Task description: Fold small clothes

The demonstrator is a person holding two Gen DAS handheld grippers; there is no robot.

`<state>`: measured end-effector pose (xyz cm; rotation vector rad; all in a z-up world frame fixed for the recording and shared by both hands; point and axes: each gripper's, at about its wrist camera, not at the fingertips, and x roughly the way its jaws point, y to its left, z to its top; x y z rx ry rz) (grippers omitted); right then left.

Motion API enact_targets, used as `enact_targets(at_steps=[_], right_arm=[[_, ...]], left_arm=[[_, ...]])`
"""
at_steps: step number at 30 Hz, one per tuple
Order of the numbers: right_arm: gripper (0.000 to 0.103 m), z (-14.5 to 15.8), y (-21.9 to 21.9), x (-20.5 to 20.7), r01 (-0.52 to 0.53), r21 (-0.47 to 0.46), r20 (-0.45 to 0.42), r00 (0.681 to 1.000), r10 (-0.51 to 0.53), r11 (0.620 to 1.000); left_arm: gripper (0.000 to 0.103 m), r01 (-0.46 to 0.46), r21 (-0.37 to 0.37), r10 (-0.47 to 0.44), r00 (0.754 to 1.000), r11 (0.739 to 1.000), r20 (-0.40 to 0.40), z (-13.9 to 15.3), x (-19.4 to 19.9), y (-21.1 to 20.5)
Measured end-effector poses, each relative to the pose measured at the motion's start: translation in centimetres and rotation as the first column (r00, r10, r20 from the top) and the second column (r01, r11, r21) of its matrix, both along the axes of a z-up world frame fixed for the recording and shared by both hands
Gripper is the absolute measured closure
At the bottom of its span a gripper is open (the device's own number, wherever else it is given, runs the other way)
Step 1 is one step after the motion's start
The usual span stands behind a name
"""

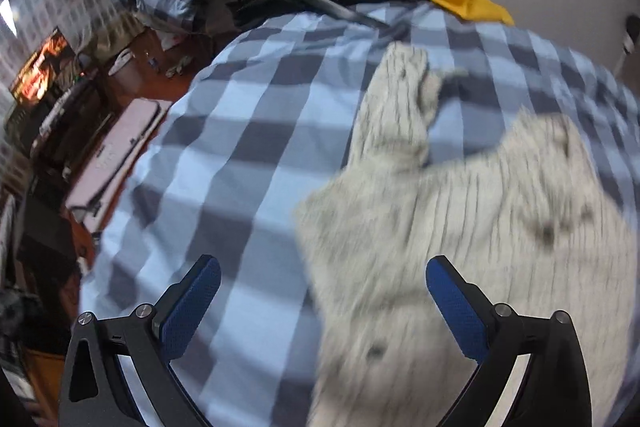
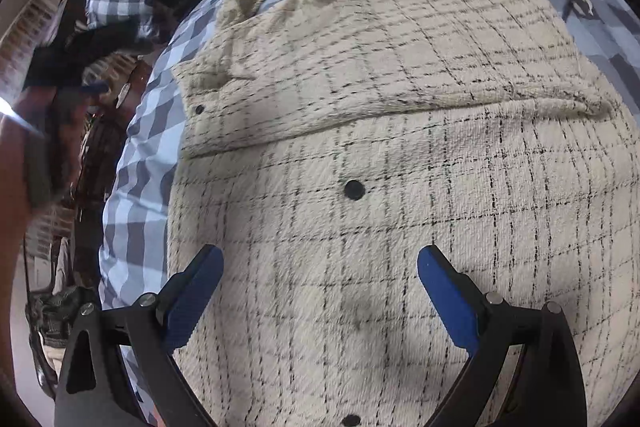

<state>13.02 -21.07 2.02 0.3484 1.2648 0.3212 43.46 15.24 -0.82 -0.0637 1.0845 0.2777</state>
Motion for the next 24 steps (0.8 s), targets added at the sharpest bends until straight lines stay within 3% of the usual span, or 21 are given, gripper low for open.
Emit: enact_targets(at_steps=[3,8,10,13,15,16,17,18,19,21,24], right_arm=[[0.007,-0.6,-1.3,0.1,0.052,0.098,-0.008,0.999,-0.052,0.994],[0.007,-1.6,-1.8,0.4,0.118,0.062,0.011,0.993,-0.119,0.991],[0.007,-2.0,-1.7,0.5,0.128,0.061,-0.003,0.992,-0.128,0.990],[0.007,-2.5,-1.5,0.6,0.131,0.035,-0.005,0.991,-0.131,0.991],[0.007,-3.1,-1.5,0.8,0.136,0.043,-0.028,0.990,-0.135,0.990],[0.007,-3.5,-1.6,0.8,0.132,0.050,-0.046,0.990,-0.130,0.990],[0.007,-4.1,-1.4,0.9,0.121,0.051,-0.073,0.990,-0.117,0.991],[0.007,-4.3,-1.2,1.0,0.116,0.046,-0.081,0.990,-0.112,0.992],[0.007,-4.3,-1.1,0.9,0.114,0.042,-0.078,0.991,-0.110,0.993],[0.007,-4.0,-0.8,0.9,0.112,0.043,-0.068,0.992,-0.108,0.993],[0.007,-3.3,-0.5,0.9,0.093,0.051,-0.045,0.995,-0.091,0.994]], left_arm=[[0.000,-0.025,-0.036,0.026,0.999,0.999,0.034,-1.1,4.6,-0.1],[0.000,0.003,-0.024,-0.001,0.995,1.000,0.098,-3.3,11.2,-2.1],[0.000,0.020,0.011,-0.021,0.997,1.000,0.079,-5.0,13.5,-3.1],[0.000,0.028,-0.023,-0.029,0.999,0.999,-0.032,-8.6,16.4,-3.6],[0.001,0.013,0.007,-0.013,0.997,1.000,-0.076,-10.1,17.2,-3.5],[0.025,0.000,0.048,0.005,0.995,0.999,-0.099,-10.4,17.3,-3.3],[0.084,-0.019,0.088,0.032,0.988,0.996,-0.149,-10.9,17.3,-2.8],[0.093,-0.057,0.079,0.071,0.979,0.995,-0.192,-11.0,17.1,-1.8],[0.095,-0.113,0.016,0.114,0.972,0.993,-0.204,-10.6,16.6,-0.3],[0.098,-0.240,-0.144,0.220,0.965,0.960,-0.143,-7.9,14.4,3.5],[0.099,-0.326,-0.156,0.320,0.945,0.932,-0.065,-2.4,10.4,8.0]])
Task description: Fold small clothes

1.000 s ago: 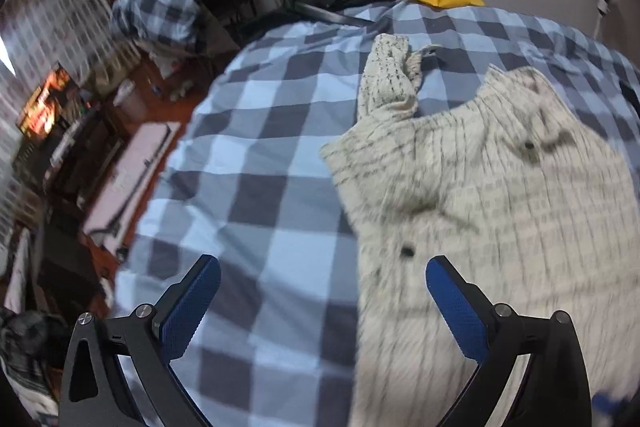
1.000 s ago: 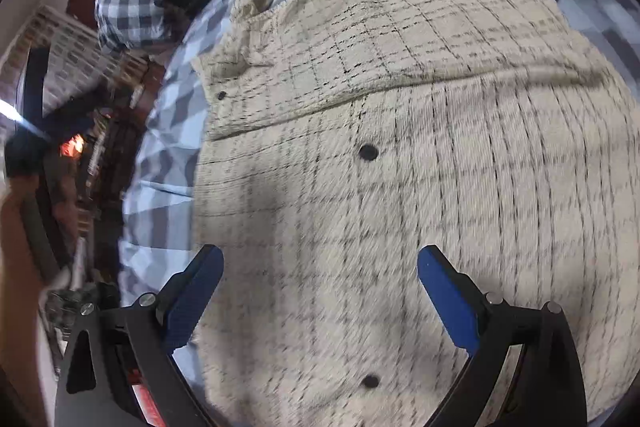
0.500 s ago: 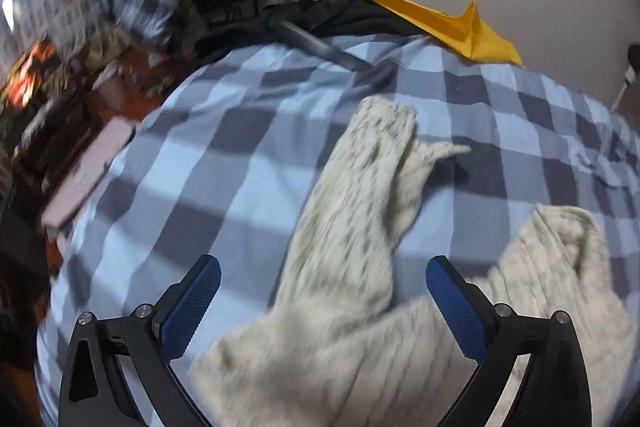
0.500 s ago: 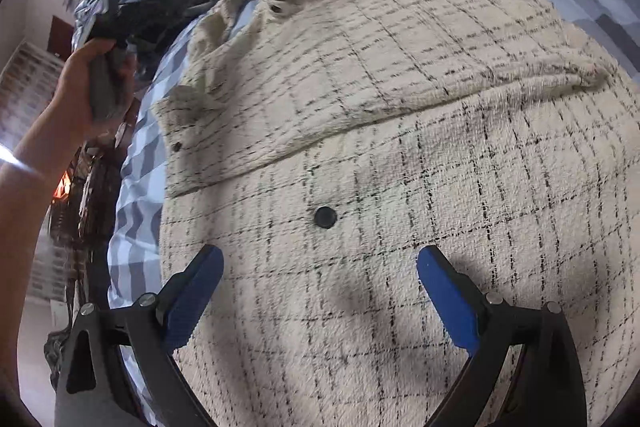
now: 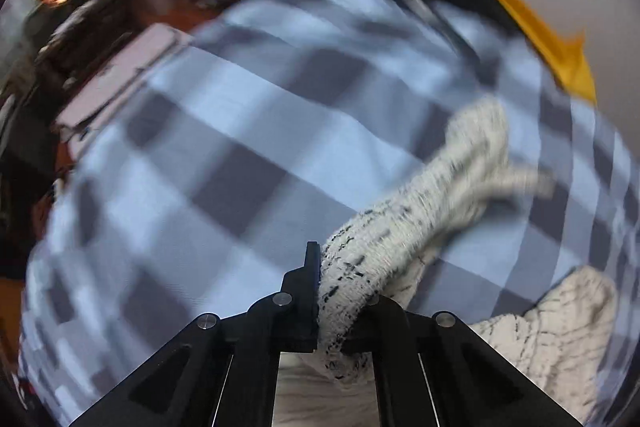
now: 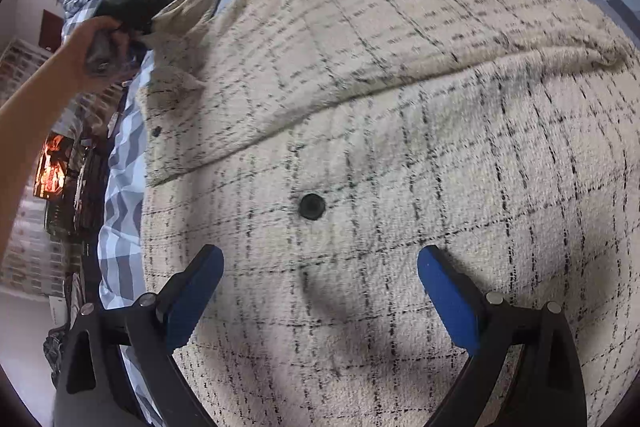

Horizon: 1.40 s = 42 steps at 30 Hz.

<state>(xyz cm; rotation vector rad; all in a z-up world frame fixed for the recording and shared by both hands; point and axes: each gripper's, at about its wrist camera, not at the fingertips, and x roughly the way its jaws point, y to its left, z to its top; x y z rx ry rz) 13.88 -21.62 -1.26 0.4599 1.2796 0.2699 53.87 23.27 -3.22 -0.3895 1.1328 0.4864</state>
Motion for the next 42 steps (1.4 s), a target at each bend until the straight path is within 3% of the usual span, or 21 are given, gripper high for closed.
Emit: enact_targets(at_steps=[4,8,10,13,17,20,22,26,30,35,36,38,41,42], right_arm=[[0.007,1.0,0.0,-0.4,-0.010,0.024,0.022,1.000,0.009,1.000],[0.007,2.2,0.3,-0.7,-0.015,0.043,0.062,0.998,0.012,0.999],[0.007,2.4,0.5,-0.5,-0.023,0.044,0.065,0.998,0.020,0.999],[0.007,2.2,0.7,-0.5,-0.032,0.057,0.061,0.998,0.028,0.998],[0.007,2.2,0.4,-0.6,-0.019,0.056,0.065,0.998,0.015,0.998],[0.007,2.1,0.6,-0.6,-0.033,0.050,0.062,0.998,0.030,0.998],[0.007,2.0,0.5,-0.8,-0.037,0.049,0.060,0.998,0.034,0.998],[0.007,1.9,0.5,-0.6,-0.046,0.052,0.049,0.998,0.043,0.998],[0.007,1.7,0.2,-0.3,-0.043,0.048,0.043,0.998,0.041,0.998],[0.007,1.5,-0.5,-0.1,-0.015,0.063,0.031,0.999,0.013,0.998],[0.007,1.5,-0.5,-0.2,-0.016,0.063,0.031,0.999,0.014,0.998],[0.007,1.5,-0.6,-0.3,-0.017,0.065,0.031,0.999,0.015,0.998],[0.007,1.4,-0.4,-0.3,-0.024,0.058,0.031,0.999,0.022,0.998],[0.007,1.4,-0.4,-0.3,-0.024,0.057,0.030,0.999,0.022,0.998]], left_arm=[[0.099,-0.093,-0.071,0.102,0.986,0.993,0.135,6.3,-6.7,5.6],[0.099,-0.232,-0.200,0.274,0.937,0.952,0.216,10.2,-16.4,12.2],[0.098,-0.279,-0.235,0.325,0.927,0.931,0.185,9.9,-19.4,14.6],[0.098,-0.320,-0.338,0.362,0.929,0.885,0.071,7.7,-24.9,18.2],[0.098,-0.315,-0.472,0.403,0.910,0.823,0.095,7.0,-30.1,20.2],[0.098,-0.272,-0.489,0.356,0.930,0.829,0.087,7.7,-30.1,19.5],[0.098,-0.242,-0.477,0.337,0.933,0.845,0.123,8.9,-29.7,18.8],[0.098,-0.195,-0.388,0.298,0.928,0.901,0.226,12.7,-27.7,16.0],[0.098,-0.169,-0.305,0.253,0.931,0.937,0.263,15.0,-25.8,14.3],[0.098,-0.182,-0.265,0.247,0.939,0.947,0.240,16.6,-24.4,14.3],[0.098,-0.187,-0.267,0.250,0.941,0.945,0.227,16.9,-24.2,14.6],[0.098,-0.173,-0.337,0.250,0.948,0.925,0.198,17.2,-24.0,15.4],[0.098,-0.139,-0.585,0.287,0.943,0.799,0.169,16.4,-24.2,17.3],[0.098,-0.159,-0.588,0.301,0.942,0.793,0.151,16.5,-24.4,17.6]])
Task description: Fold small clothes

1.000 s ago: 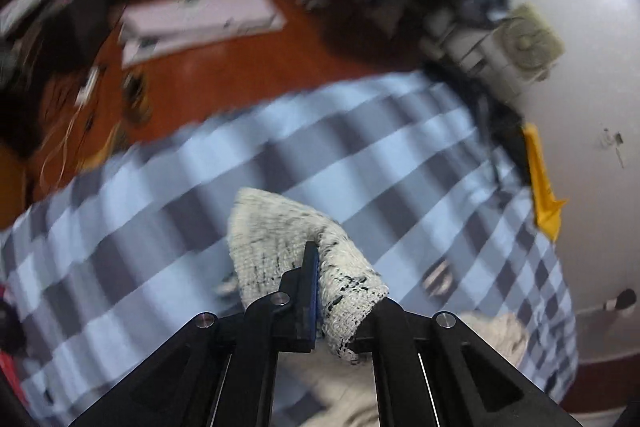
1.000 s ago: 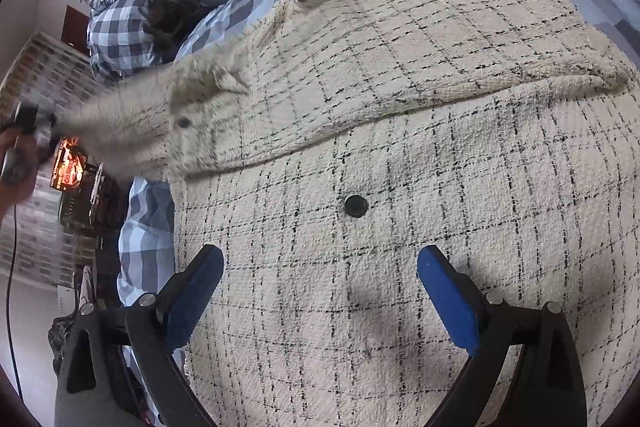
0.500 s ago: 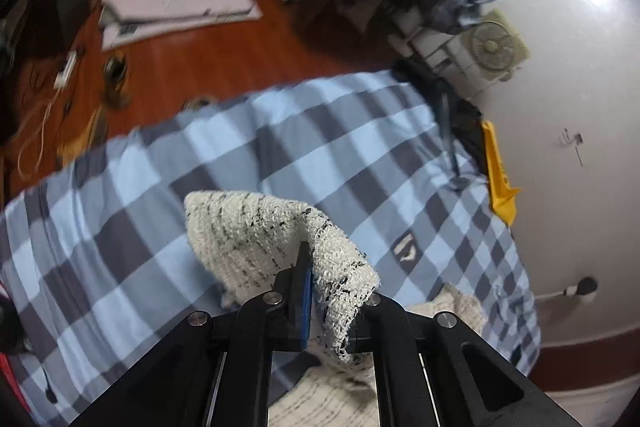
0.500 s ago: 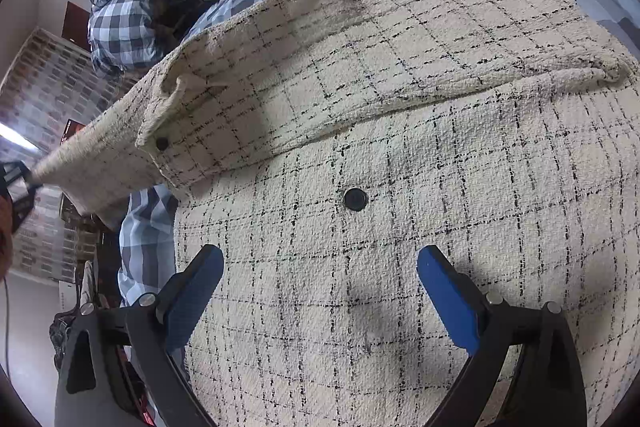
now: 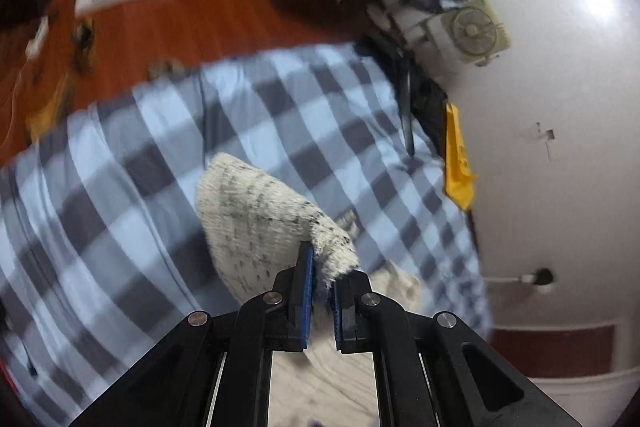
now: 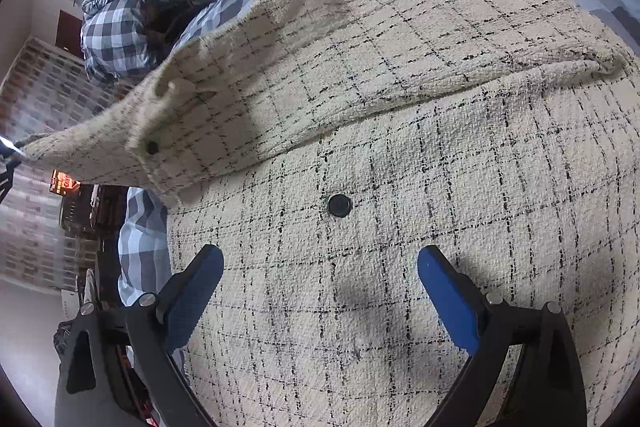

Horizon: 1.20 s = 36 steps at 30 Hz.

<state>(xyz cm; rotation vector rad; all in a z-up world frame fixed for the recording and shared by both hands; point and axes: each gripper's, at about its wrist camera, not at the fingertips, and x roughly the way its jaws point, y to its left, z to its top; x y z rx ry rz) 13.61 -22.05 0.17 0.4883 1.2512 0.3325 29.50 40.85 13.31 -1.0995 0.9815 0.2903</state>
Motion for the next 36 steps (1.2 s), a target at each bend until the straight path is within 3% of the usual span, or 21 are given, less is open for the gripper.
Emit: enact_targets(at_steps=[2,6,8,10,12,14,16,18,21,23,26,27,29,33,34,36], right_arm=[[0.007,0.0,-0.1,0.1,0.000,0.002,0.000,1.000,0.000,1.000],[0.007,-0.1,-0.4,0.3,0.011,0.009,-0.005,1.000,-0.011,1.000],[0.007,-0.1,-0.5,0.4,0.010,0.013,-0.010,1.000,-0.010,1.000],[0.007,0.0,-0.6,0.4,0.007,0.011,-0.004,1.000,-0.007,1.000],[0.007,0.2,-0.6,0.4,0.005,0.004,0.003,1.000,-0.005,1.000],[0.007,0.1,-0.8,0.3,0.011,0.000,0.005,1.000,-0.011,1.000],[0.007,0.0,-0.9,0.1,0.013,-0.005,0.006,1.000,-0.013,1.000],[0.007,0.0,-1.0,-0.1,0.015,-0.016,0.014,1.000,-0.015,1.000],[0.007,0.3,-0.7,-0.4,0.006,-0.038,0.039,0.999,-0.004,0.999],[0.007,0.6,-0.4,-0.6,-0.016,-0.045,0.066,0.998,0.019,0.999],[0.007,1.3,-0.1,-1.3,-0.042,-0.038,0.115,0.992,0.047,0.998],[0.007,1.5,0.0,-1.6,-0.052,-0.038,0.131,0.990,0.056,0.998],[0.007,1.9,0.4,-2.3,-0.076,-0.053,0.154,0.985,0.083,0.996],[0.007,3.3,3.4,-1.7,-0.140,-0.150,0.116,0.981,0.159,0.979],[0.007,4.3,4.5,-0.8,-0.163,-0.131,0.100,0.979,0.176,0.978],[0.007,6.9,8.2,2.4,-0.229,-0.069,0.051,0.971,0.233,0.971]], left_arm=[[0.098,-0.054,0.014,0.055,0.998,0.998,-0.042,0.5,-0.7,0.8],[0.098,-0.088,-0.096,0.087,0.996,0.992,-0.018,1.2,-2.7,1.9],[0.098,-0.134,-0.004,0.134,0.990,0.991,0.035,3.2,-4.6,2.1],[0.098,-0.143,0.212,0.120,0.986,0.967,0.117,6.0,-7.0,0.4],[0.097,-0.107,0.340,0.046,0.982,0.934,0.182,7.0,-8.8,-1.8],[0.097,-0.028,0.453,-0.070,0.978,0.891,0.198,6.6,-11.7,-5.7],[0.097,0.022,0.508,-0.138,0.972,0.861,0.192,4.9,-14.5,-9.0],[0.097,0.023,0.519,-0.138,0.973,0.854,0.184,1.3,-17.9,-12.1],[0.097,0.109,0.520,-0.168,0.983,0.847,0.068,-5.7,-20.7,-16.3],[0.097,0.218,0.549,-0.236,0.971,0.807,-0.039,-9.9,-20.7,-18.7],[0.097,0.331,0.651,-0.293,0.941,0.683,-0.172,-14.0,-20.4,-21.5],[0.097,0.368,0.663,-0.303,0.928,0.652,-0.216,-14.5,-20.1,-22.0],[0.097,0.421,0.659,-0.345,0.904,0.624,-0.251,-14.8,-19.5,-22.7],[0.097,0.418,0.638,-0.373,0.903,0.646,-0.214,-15.3,-19.8,-23.1],[0.097,0.420,0.616,-0.388,0.901,0.667,-0.194,-15.9,-19.7,-23.0],[0.098,0.459,0.489,-0.470,0.876,0.742,-0.110,-17.2,-19.3,-22.6]])
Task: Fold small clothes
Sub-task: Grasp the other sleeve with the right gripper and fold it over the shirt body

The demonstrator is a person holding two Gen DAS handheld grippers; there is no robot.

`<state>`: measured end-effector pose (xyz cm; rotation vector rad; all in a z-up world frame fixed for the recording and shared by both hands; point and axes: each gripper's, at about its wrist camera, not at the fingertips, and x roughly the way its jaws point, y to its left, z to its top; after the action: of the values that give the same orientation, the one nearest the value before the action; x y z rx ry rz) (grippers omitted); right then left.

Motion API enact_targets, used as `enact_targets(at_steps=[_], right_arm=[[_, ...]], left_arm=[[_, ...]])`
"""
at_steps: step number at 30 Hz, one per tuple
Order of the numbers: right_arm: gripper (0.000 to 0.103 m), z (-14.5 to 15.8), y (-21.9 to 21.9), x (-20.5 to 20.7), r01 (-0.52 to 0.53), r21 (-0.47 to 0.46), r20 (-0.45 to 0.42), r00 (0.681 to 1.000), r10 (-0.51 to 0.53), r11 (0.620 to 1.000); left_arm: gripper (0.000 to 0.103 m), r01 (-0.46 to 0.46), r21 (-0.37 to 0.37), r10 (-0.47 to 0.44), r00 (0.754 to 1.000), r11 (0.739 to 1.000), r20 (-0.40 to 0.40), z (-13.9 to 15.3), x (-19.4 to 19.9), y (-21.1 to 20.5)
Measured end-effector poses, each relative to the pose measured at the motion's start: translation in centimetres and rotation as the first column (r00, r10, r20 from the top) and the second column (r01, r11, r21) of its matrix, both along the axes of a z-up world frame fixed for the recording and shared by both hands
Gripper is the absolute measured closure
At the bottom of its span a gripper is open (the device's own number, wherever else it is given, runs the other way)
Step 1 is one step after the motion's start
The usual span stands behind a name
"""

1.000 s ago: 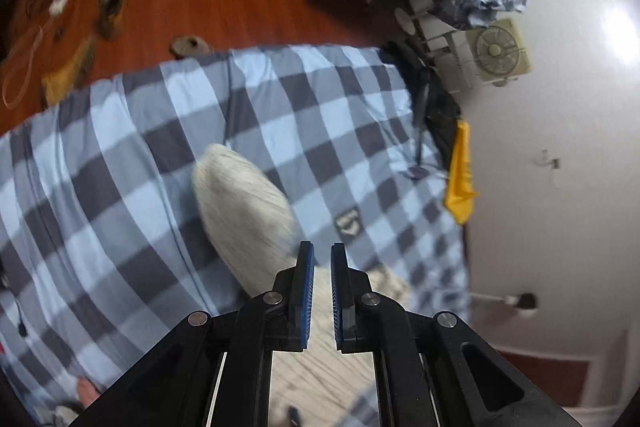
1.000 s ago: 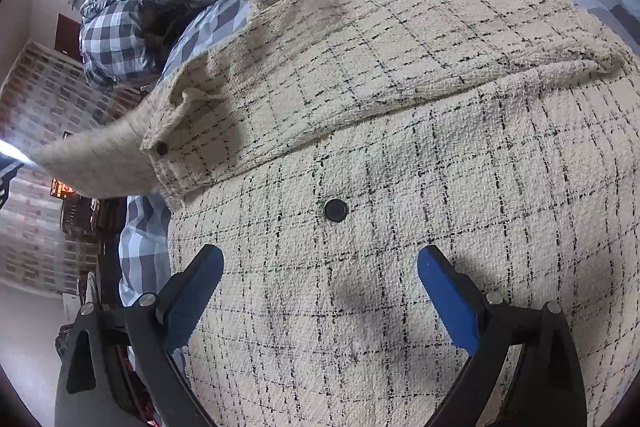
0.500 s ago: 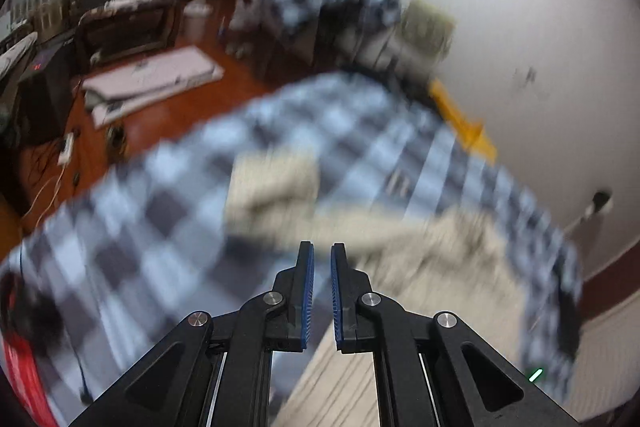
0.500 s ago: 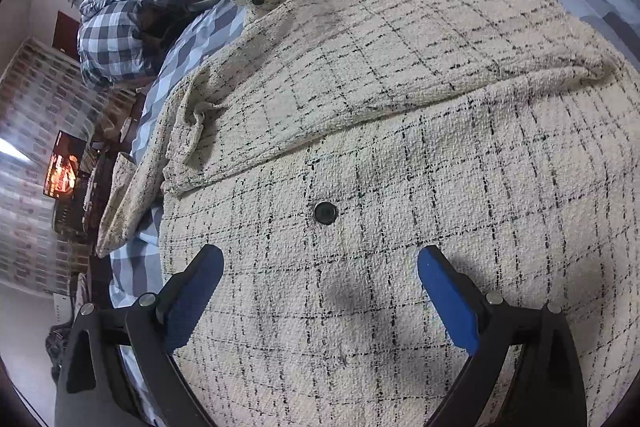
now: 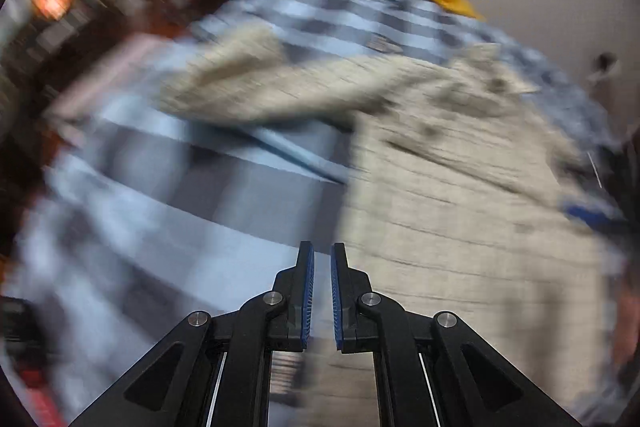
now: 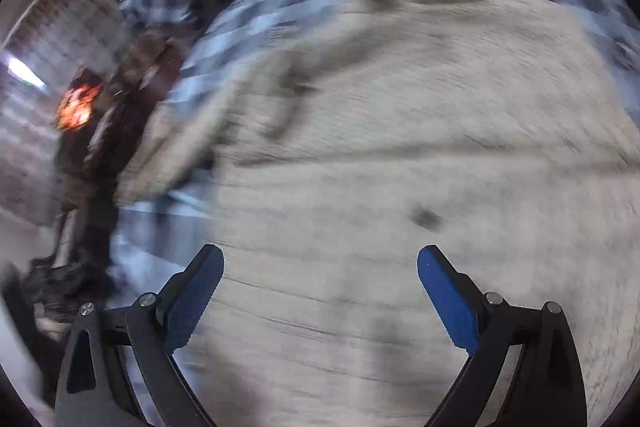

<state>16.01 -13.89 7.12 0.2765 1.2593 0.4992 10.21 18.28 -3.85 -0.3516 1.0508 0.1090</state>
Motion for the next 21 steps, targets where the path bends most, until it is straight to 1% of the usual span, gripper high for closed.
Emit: enact_targets(at_steps=[1,2,3,5,6,7,8,9,10,11,13,15,16,17,18,19,20,21], right_arm=[[0.007,1.3,2.1,1.6,-0.032,0.012,-0.039,0.999,0.033,0.999],[0.007,2.6,4.5,3.2,-0.072,0.016,-0.081,0.994,0.073,0.997],[0.007,4.2,7.5,5.0,-0.112,0.027,-0.118,0.986,0.114,0.993],[0.007,6.2,13.0,7.7,-0.169,0.041,-0.180,0.968,0.174,0.985],[0.007,6.6,16.1,8.9,-0.198,0.038,-0.235,0.951,0.201,0.980],[0.007,6.8,18.6,9.7,-0.205,0.054,-0.281,0.936,0.212,0.977],[0.001,6.8,22.0,10.6,-0.191,0.088,-0.340,0.917,0.210,0.978],[0.001,6.4,24.2,10.7,-0.180,0.093,-0.369,0.907,0.202,0.979],[0.001,5.9,26.3,10.5,-0.177,0.070,-0.391,0.901,0.190,0.982],[0.001,4.8,29.7,10.3,-0.192,-0.001,-0.422,0.890,0.174,0.981],[0.001,2.7,33.5,9.3,-0.212,-0.073,-0.453,0.877,0.157,0.975],[0.001,-0.3,37.4,8.5,-0.240,-0.132,-0.466,0.872,0.153,0.962],[0.001,-1.6,38.7,8.3,-0.252,-0.167,-0.454,0.878,0.153,0.953],[0.001,-3.2,40.5,8.1,-0.259,-0.213,-0.423,0.894,0.150,0.942],[0.001,-4.1,40.8,8.1,-0.255,-0.242,-0.399,0.906,0.144,0.936],[0.001,-5.2,41.3,8.4,-0.242,-0.278,-0.377,0.918,0.126,0.929],[0.001,-6.6,41.6,8.6,-0.206,-0.324,-0.346,0.934,0.087,0.923],[0.001,-7.4,41.4,9.0,-0.174,-0.345,-0.329,0.943,0.055,0.922]], left_arm=[[0.098,0.024,-0.047,-0.024,1.000,0.999,-0.015,-0.5,0.2,-0.1],[0.097,0.049,-0.064,-0.052,0.998,0.997,-0.035,-0.8,0.5,-0.5],[0.097,0.084,-0.059,-0.087,0.995,0.995,-0.041,-1.0,0.7,-1.3],[0.096,0.160,-0.036,-0.162,0.986,0.986,-0.049,-1.3,1.2,-2.7],[0.096,0.217,-0.012,-0.217,0.974,0.976,-0.070,-1.5,1.5,-3.7],[0.096,0.244,-0.002,-0.244,0.966,0.970,-0.084,-1.8,1.7,-4.3],[0.096,0.268,0.003,-0.266,0.959,0.963,-0.100,-2.2,1.9,-4.9],[0.096,0.277,-0.001,-0.275,0.954,0.961,-0.116,-2.6,2.1,-5.1],[0.096,0.282,-0.001,-0.279,0.951,0.959,-0.132,-3.1,2.3,-5.3],[0.096,0.292,0.004,-0.288,0.946,0.956,-0.148,-3.4,2.5,-5.7],[0.096,0.328,0.021,-0.321,0.934,0.944,-0.156,-3.7,2.4,-6.6],[0.096,0.368,0.034,-0.358,0.921,0.929,-0.155,-3.5,2.3,-7.7],[0.096,0.391,0.025,-0.384,0.912,0.920,-0.142,-3.2,2.2,-8.2],[0.096,0.418,0.010,-0.414,0.901,0.908,-0.128,-3.1,2.0,-8.7],[0.096,0.441,0.004,-0.437,0.891,0.898,-0.123,-2.9,1.8,-9.2],[0.096,0.457,0.004,-0.454,0.883,0.889,-0.120,-2.9,1.7,-9.4],[0.096,0.472,0.014,-0.468,0.876,0.881,-0.120,-2.8,1.6,-9.7],[0.096,0.483,0.030,-0.477,0.870,0.875,-0.123,-2.8,1.5,-9.9]])
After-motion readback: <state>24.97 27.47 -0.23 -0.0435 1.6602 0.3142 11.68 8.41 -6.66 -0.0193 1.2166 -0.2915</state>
